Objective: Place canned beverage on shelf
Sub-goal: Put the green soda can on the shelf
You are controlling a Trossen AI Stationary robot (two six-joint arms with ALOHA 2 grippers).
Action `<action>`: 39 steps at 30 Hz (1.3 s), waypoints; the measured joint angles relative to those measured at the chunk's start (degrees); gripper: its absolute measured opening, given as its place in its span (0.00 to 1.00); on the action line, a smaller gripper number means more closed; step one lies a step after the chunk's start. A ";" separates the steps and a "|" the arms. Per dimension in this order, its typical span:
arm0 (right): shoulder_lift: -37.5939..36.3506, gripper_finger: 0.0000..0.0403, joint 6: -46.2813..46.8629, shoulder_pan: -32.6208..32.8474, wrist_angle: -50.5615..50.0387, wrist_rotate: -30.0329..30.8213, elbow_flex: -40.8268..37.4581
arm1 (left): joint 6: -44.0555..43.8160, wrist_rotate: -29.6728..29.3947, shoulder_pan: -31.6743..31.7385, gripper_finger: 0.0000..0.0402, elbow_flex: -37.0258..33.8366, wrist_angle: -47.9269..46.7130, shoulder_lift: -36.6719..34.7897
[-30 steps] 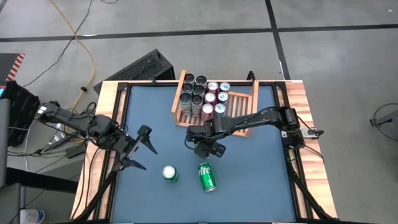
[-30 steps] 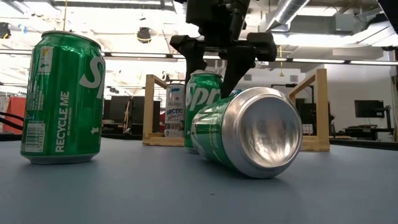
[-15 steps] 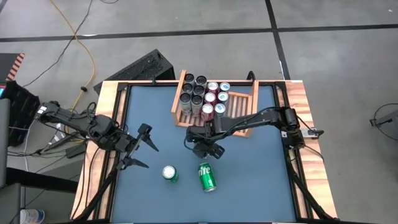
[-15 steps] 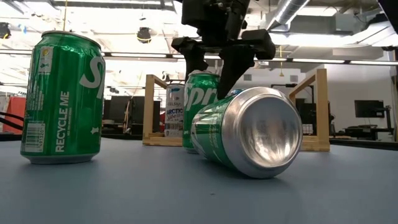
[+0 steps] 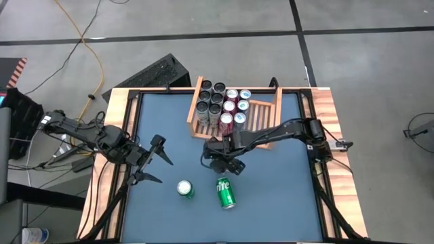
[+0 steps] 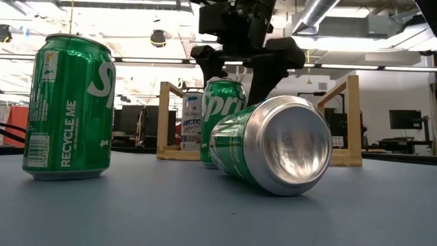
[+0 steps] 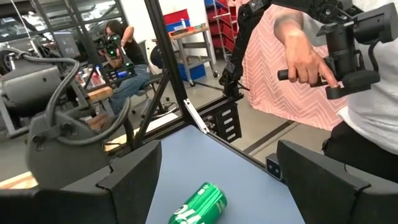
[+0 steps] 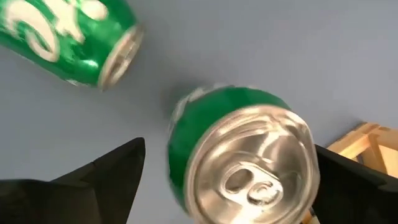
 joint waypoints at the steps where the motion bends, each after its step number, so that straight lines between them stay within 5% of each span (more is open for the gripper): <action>1: 0.00 0.97 0.52 0.12 -0.47 0.02 0.66 | -0.01 0.00 0.00 0.76 0.00 0.00 0.00; 5: -0.09 0.98 8.46 0.19 -1.81 0.00 4.43 | -1.00 0.02 0.00 0.76 0.00 -0.02 0.00; 14: -0.24 0.98 46.65 -4.14 -12.20 -0.73 14.89 | -2.46 0.11 0.00 0.76 0.02 -1.07 0.02; 20: -0.28 0.98 69.10 -5.25 -13.75 -8.73 16.32 | -3.74 -1.77 0.02 0.76 0.02 -2.55 0.01; 39: 2.19 0.98 75.27 -0.83 -14.56 4.48 16.17 | -5.04 -4.96 0.02 0.76 -0.20 -6.92 0.02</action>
